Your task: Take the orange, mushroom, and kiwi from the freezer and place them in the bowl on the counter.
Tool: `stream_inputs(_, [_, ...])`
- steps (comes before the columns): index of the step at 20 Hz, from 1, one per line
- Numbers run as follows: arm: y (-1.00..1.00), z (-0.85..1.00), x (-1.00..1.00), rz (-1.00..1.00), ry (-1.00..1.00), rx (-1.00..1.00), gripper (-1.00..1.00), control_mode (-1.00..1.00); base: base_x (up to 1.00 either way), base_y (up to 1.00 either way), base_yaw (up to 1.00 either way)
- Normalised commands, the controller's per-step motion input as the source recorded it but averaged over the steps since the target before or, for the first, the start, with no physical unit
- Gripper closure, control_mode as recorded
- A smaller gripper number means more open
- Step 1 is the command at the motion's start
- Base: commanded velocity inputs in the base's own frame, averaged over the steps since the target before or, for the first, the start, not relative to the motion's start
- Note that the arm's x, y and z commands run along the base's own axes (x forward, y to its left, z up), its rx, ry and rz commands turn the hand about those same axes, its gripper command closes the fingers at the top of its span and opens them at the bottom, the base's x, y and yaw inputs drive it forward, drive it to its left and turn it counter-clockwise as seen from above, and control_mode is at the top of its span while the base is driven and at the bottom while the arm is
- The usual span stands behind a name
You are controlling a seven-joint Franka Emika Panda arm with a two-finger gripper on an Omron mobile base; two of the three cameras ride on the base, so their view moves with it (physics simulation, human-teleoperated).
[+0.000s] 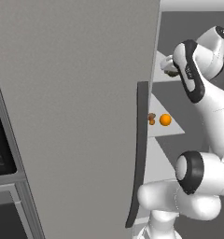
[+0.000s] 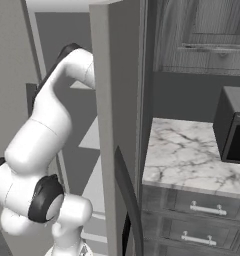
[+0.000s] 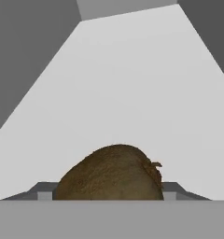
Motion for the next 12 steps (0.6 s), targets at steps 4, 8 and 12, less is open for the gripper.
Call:
stream_inputs(4, [0.28,0.11,-0.96,-0.23,0.0,-0.01,1.0,-1.0,0.0,0.0,0.0])
stream_inputs(8, [0.37,0.19,-0.75,-0.19,0.01,-0.04,1.0,-1.0,0.0,0.0,0.0])
stream_inputs(12, [0.33,0.19,-0.71,-0.02,0.03,-0.08,1.0,-1.0,0.0,0.0,0.0])
